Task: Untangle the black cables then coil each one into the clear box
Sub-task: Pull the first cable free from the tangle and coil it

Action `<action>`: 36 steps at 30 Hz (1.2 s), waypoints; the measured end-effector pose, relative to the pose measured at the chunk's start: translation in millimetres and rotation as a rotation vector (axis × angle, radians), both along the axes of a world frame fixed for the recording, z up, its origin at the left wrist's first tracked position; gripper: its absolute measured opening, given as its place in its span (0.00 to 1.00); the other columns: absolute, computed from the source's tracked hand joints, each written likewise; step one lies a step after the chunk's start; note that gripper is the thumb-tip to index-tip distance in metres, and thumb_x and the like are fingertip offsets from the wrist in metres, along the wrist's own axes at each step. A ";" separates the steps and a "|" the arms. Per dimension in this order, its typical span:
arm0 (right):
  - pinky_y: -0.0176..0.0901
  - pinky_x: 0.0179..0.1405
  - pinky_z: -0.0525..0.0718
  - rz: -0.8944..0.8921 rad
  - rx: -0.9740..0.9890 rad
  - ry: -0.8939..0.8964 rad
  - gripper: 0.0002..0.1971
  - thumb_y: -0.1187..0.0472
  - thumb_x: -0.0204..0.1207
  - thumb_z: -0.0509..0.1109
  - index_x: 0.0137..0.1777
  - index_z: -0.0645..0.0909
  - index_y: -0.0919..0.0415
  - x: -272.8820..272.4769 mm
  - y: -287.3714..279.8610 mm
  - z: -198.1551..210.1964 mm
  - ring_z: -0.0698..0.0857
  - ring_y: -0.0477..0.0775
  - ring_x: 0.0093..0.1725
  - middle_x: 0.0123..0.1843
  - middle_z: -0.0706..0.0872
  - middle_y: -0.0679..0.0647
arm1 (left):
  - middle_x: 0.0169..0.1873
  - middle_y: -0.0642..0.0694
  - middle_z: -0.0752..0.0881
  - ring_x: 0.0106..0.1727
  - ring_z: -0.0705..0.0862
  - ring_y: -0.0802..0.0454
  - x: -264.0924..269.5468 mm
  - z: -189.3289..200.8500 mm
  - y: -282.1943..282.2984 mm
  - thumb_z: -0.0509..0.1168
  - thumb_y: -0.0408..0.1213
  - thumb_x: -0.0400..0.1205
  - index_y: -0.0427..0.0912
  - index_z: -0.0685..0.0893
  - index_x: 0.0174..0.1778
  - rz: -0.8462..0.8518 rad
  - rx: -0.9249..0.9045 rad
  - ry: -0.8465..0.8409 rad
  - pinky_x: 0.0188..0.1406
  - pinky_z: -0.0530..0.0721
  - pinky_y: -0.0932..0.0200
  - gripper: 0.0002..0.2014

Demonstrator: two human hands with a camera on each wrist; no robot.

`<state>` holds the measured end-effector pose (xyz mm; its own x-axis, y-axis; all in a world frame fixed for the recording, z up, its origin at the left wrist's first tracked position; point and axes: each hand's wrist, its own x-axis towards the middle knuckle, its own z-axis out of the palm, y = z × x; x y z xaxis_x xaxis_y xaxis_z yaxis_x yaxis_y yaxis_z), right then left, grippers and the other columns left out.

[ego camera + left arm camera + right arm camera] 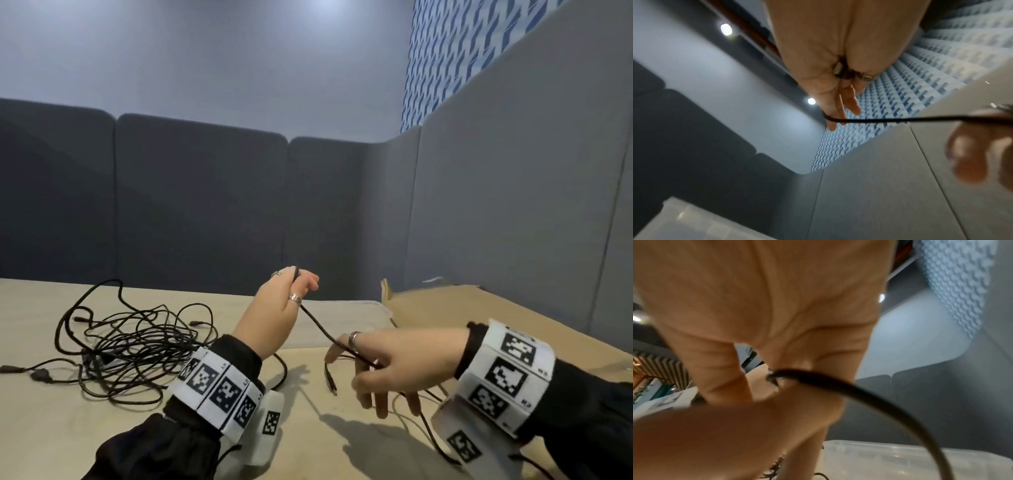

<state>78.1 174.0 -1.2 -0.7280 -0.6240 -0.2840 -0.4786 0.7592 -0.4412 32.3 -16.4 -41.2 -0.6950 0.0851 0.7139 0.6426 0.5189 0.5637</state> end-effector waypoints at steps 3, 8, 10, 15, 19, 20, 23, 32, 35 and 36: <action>0.37 0.36 0.84 -0.009 0.017 0.082 0.12 0.59 0.85 0.57 0.66 0.73 0.55 2.5 13.4 15.2 0.84 0.48 0.30 0.25 0.84 0.46 | 0.47 0.49 0.82 0.46 0.80 0.61 1.8 1.8 2.6 0.49 0.39 0.88 0.47 0.77 0.48 0.097 -0.208 0.040 0.45 0.75 0.72 0.11; 0.40 0.41 0.78 -0.124 0.206 0.934 0.09 0.48 0.81 0.62 0.53 0.83 0.46 1.3 31.5 55.6 0.86 0.50 0.45 0.44 0.87 0.45 | 0.32 0.51 0.84 0.29 0.79 0.63 9.5 4.4 4.2 0.47 0.48 0.87 0.46 0.79 0.37 0.034 -0.317 -0.117 0.35 0.74 0.66 0.20; 0.42 0.38 0.72 -0.246 0.142 1.245 0.13 0.41 0.79 0.60 0.52 0.82 0.44 -3.6 34.6 72.9 0.84 0.54 0.50 0.49 0.87 0.45 | 0.25 0.51 0.81 0.21 0.71 0.61 17.3 11.0 7.0 0.45 0.56 0.85 0.45 0.79 0.28 -0.158 -0.139 -0.235 0.29 0.69 0.65 0.28; 0.45 0.42 0.77 -0.364 -0.157 1.221 0.20 0.33 0.77 0.54 0.50 0.80 0.44 -31.8 13.7 80.2 0.82 0.54 0.47 0.44 0.85 0.44 | 0.13 0.51 0.72 0.19 0.58 0.51 34.5 19.3 11.5 0.52 0.61 0.80 0.42 0.80 0.22 -0.782 0.268 -0.485 0.25 0.64 0.63 0.30; 0.46 0.53 0.79 -0.195 -0.101 0.821 0.18 0.40 0.82 0.53 0.52 0.81 0.47 -65.9 -14.7 41.8 0.84 0.53 0.49 0.51 0.85 0.49 | 0.28 0.47 0.85 0.19 0.71 0.57 29.8 16.3 3.7 0.66 0.49 0.77 0.40 0.90 0.51 -0.925 0.460 -0.374 0.27 0.72 0.66 0.18; 0.43 0.49 0.79 -0.106 -0.056 0.684 0.17 0.44 0.84 0.53 0.55 0.81 0.49 -67.7 -19.5 30.5 0.83 0.49 0.44 0.49 0.84 0.51 | 0.36 0.45 0.87 0.26 0.80 0.54 26.2 17.1 -0.8 0.69 0.48 0.74 0.39 0.89 0.56 -0.938 0.584 -0.347 0.31 0.78 0.65 0.20; 0.38 0.28 0.75 -0.011 0.012 0.333 0.13 0.50 0.86 0.54 0.64 0.74 0.50 -57.7 -26.9 -7.0 0.73 0.47 0.28 0.34 0.75 0.50 | 0.56 0.40 0.88 0.58 0.87 0.45 11.1 18.7 -10.1 0.60 0.38 0.79 0.37 0.83 0.63 -0.834 0.878 -0.269 0.56 0.86 0.55 0.18; 0.41 0.39 0.81 0.193 0.140 0.086 0.13 0.56 0.85 0.55 0.67 0.74 0.52 -9.7 3.8 -31.1 0.75 0.44 0.32 0.41 0.78 0.54 | 0.66 0.45 0.79 0.66 0.79 0.52 -11.2 8.6 -30.3 0.49 0.28 0.87 0.40 0.71 0.73 -0.108 0.617 -0.145 0.71 0.73 0.55 0.18; 0.27 0.41 0.73 0.146 0.014 0.441 0.12 0.56 0.85 0.57 0.57 0.81 0.54 -17.1 25.4 -2.5 0.76 0.35 0.36 0.39 0.76 0.41 | 0.62 0.46 0.83 0.60 0.82 0.54 -14.5 -1.4 -31.5 0.50 0.35 0.88 0.43 0.74 0.70 0.156 0.074 -0.207 0.63 0.75 0.56 0.16; 0.29 0.44 0.74 0.085 -0.092 0.586 0.10 0.54 0.84 0.58 0.51 0.83 0.50 -21.3 33.1 7.6 0.78 0.35 0.38 0.38 0.78 0.39 | 0.55 0.47 0.86 0.54 0.84 0.55 -12.6 -2.0 -31.3 0.51 0.39 0.88 0.44 0.78 0.64 0.167 -0.013 -0.260 0.56 0.74 0.58 0.14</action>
